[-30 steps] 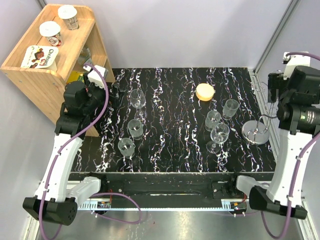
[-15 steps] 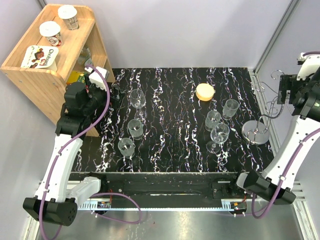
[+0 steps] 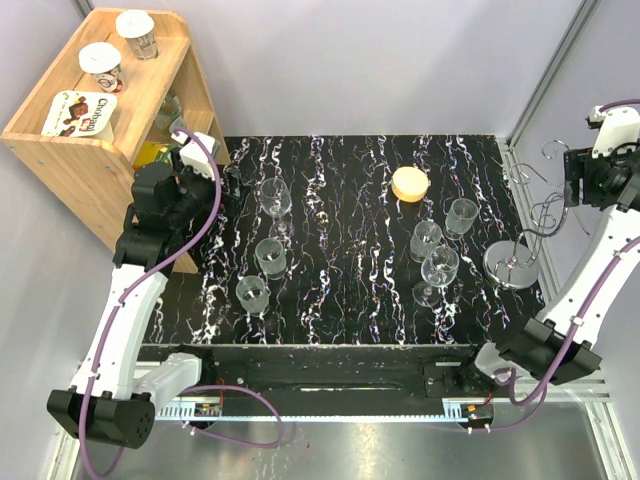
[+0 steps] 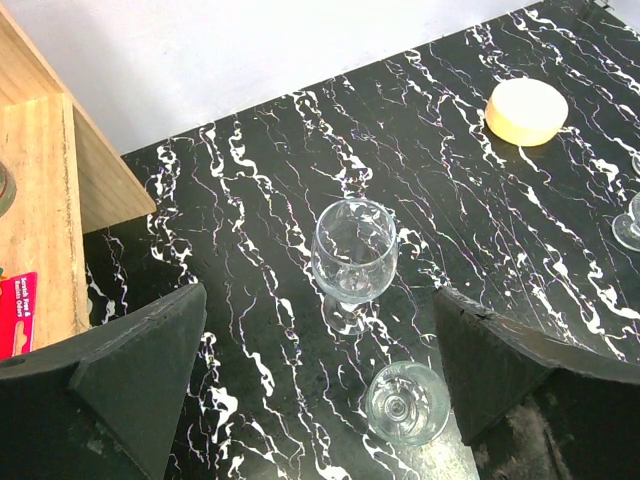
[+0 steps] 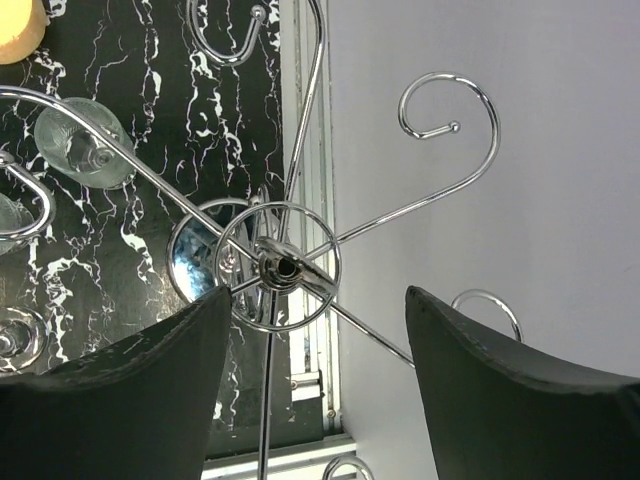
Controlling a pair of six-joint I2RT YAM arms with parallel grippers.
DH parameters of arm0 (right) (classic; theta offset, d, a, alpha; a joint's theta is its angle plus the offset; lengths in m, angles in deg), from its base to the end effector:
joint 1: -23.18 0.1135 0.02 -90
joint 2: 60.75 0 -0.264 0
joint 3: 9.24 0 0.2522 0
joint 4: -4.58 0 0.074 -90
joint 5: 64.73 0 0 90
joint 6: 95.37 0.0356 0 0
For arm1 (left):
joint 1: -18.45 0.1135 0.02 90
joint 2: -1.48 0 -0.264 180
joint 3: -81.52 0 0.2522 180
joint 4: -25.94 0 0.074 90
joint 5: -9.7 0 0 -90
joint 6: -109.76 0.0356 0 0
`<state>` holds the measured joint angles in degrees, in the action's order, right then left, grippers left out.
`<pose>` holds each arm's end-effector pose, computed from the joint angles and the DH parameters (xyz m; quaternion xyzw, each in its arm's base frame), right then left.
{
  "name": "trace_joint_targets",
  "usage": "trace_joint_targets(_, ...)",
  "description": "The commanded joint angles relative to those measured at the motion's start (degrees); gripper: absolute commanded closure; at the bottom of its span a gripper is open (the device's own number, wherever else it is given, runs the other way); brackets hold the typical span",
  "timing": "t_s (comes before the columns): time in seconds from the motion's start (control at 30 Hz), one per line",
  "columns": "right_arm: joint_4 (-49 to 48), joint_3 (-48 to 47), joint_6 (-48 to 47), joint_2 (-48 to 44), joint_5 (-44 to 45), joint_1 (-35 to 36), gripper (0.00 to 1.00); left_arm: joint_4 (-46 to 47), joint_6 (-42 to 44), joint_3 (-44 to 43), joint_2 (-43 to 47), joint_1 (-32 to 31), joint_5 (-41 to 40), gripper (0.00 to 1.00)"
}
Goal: Place the wine glass upside down on the wine glass rack
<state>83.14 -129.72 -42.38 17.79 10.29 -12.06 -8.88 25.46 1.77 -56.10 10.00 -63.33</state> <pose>0.2031 -0.1322 0.4761 -0.0722 0.8848 -0.1685 0.4284 0.2136 -0.0422 0.4079 0.1866 0.7549 -0.1300 0.6151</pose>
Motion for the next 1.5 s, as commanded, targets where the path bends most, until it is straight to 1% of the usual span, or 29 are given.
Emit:
trace_joint_targets(0.0,2.35,-4.28,-5.43,2.57,-5.48,-2.19,0.26,1.90,-0.95,-2.47,-0.25,-0.17,-0.97,0.01)
trace_joint_targets(0.17,5.86,-7.54,-7.37,5.65,-9.97,-3.34,0.35,1.72,-0.95,-2.29,-0.16,-0.17,-1.24,0.01)
trace_joint_targets(0.4,7.54,-7.10,-9.04,5.39,-14.19,-3.34,0.41,1.72,-0.68,-2.29,-0.07,-0.25,-1.68,0.01)
trace_joint_targets(0.7,7.71,-6.92,-9.74,6.89,-13.41,-3.34,0.61,1.72,-0.33,-2.21,0.28,-0.17,-1.85,0.01)
trace_joint_targets(0.9,7.72,-7.98,-9.57,6.97,-12.70,-3.34,0.71,1.72,-0.16,-1.77,0.63,-0.17,-2.03,0.01)
trace_joint_targets(1.03,7.80,-8.68,-8.43,7.24,-12.79,-3.34,0.81,1.72,-0.33,-1.85,0.72,-0.25,-1.94,0.01)
trace_joint_targets(1.27,7.63,-8.77,-7.02,6.80,-11.56,-3.43,0.92,1.72,-0.33,-1.85,0.89,-0.25,-1.77,0.01)
trace_joint_targets(1.43,5.87,-9.03,-3.42,5.48,-9.37,-3.34,1.00,1.72,-0.24,-1.77,0.98,-0.25,-1.94,0.01)
trace_joint_targets(1.47,5.43,-9.12,-2.28,5.39,-8.84,-3.34,1.00,1.72,-0.24,-1.77,0.98,-0.17,-1.86,0.01)
